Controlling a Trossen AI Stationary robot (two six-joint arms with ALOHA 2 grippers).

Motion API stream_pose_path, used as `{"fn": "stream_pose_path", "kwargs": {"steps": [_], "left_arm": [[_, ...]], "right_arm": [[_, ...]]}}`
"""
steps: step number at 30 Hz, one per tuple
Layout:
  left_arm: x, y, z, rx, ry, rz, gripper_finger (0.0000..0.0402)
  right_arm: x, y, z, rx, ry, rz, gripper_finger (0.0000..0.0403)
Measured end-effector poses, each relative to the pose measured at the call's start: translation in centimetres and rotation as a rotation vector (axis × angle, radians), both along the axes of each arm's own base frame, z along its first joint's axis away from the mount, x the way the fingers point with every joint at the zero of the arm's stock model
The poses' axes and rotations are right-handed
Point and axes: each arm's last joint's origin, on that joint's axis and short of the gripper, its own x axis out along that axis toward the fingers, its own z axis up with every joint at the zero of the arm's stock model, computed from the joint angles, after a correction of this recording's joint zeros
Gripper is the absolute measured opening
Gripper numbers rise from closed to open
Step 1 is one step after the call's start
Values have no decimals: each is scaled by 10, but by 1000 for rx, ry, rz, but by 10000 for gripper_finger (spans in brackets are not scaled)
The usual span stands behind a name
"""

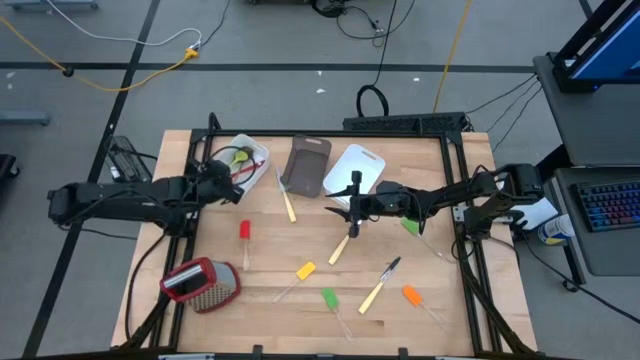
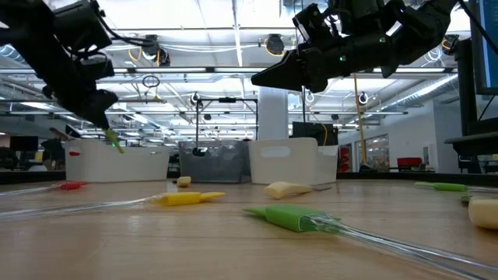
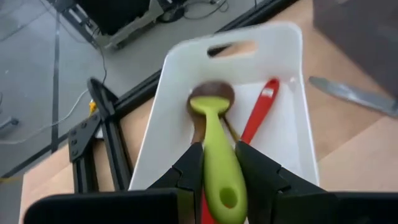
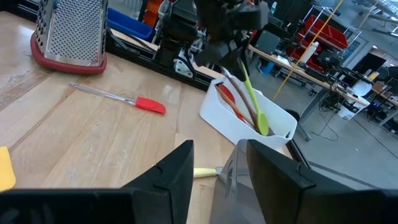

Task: Pick & Place Kitchen Items
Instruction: Put the green serving spoon into the left white bin, then put the middle yellow knife into the right white bin

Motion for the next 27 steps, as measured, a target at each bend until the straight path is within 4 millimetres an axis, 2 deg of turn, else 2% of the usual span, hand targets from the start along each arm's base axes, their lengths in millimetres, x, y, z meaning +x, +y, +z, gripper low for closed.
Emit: {"fn": "stream_pose_path", "kwargs": {"steps": [9, 20, 24, 27], "left_arm": [[-5, 6, -3, -44, 22, 41, 79], [-8, 12, -4, -70, 1, 102, 173], [-7, 13, -1, -63, -5, 94, 180], [-2, 13, 9, -45, -35, 71, 176]], "right_arm": [[0, 0, 0, 0, 0, 0, 141], [0, 0, 0, 0, -1, 0, 141], [0, 0, 0, 0, -1, 0, 141], [0, 0, 0, 0, -1, 0, 141]]}}
